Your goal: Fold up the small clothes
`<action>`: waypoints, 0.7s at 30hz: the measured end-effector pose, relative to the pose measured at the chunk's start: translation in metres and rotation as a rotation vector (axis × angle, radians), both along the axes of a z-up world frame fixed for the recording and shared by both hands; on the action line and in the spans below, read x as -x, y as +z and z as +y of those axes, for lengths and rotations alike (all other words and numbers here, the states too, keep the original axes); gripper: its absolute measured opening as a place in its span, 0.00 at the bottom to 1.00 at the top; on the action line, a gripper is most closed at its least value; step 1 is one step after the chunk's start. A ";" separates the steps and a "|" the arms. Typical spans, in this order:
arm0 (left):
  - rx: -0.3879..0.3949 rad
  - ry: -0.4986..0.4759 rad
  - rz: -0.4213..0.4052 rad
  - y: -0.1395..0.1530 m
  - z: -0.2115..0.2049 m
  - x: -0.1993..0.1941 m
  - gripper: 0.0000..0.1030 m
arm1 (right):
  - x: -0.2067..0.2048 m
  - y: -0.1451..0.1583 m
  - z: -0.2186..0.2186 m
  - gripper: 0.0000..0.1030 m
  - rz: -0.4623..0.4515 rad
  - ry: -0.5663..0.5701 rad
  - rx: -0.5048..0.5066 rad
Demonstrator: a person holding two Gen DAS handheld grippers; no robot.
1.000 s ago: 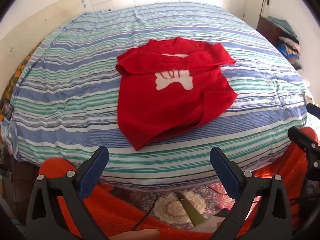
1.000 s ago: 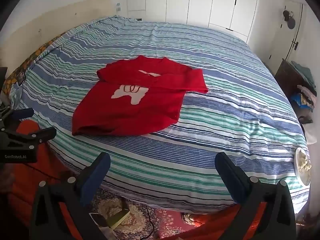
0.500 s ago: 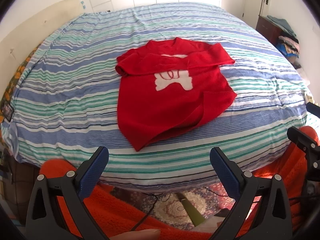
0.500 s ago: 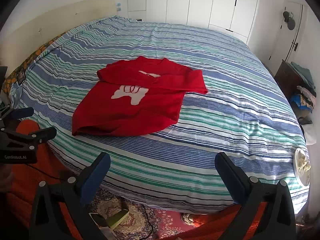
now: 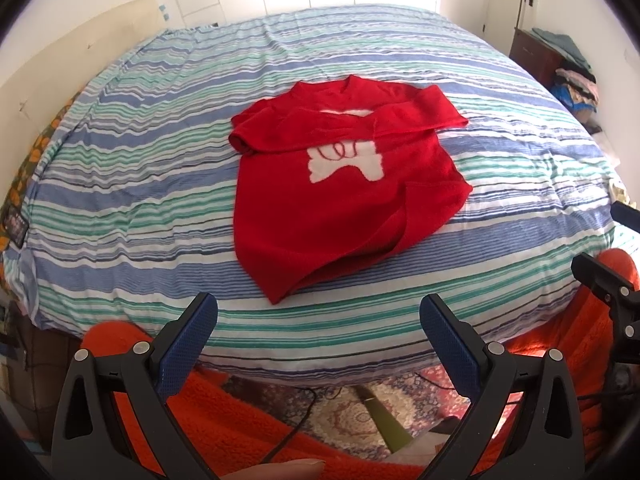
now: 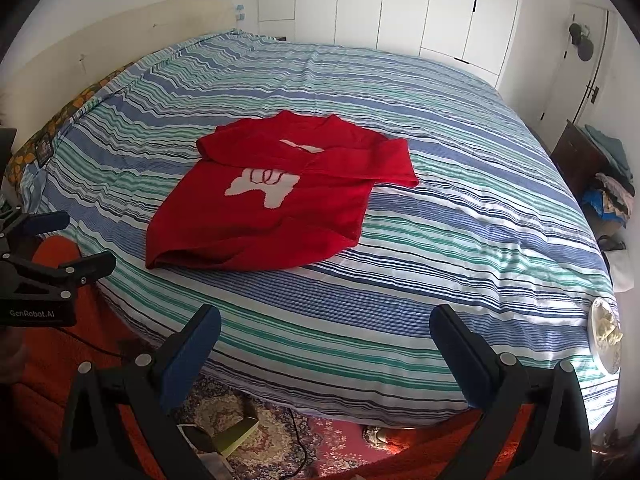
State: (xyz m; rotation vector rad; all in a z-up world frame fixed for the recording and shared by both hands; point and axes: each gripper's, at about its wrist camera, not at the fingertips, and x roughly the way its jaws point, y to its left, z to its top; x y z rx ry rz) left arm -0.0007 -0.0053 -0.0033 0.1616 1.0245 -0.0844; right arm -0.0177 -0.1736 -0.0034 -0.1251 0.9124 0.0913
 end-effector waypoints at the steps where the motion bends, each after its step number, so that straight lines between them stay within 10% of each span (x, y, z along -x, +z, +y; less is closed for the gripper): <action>1: -0.001 0.000 0.000 0.000 0.000 0.000 0.98 | 0.000 0.000 0.000 1.00 0.002 -0.001 -0.001; 21: -0.003 0.001 0.001 -0.001 -0.001 0.000 0.98 | -0.001 -0.002 0.002 1.00 0.013 -0.002 -0.004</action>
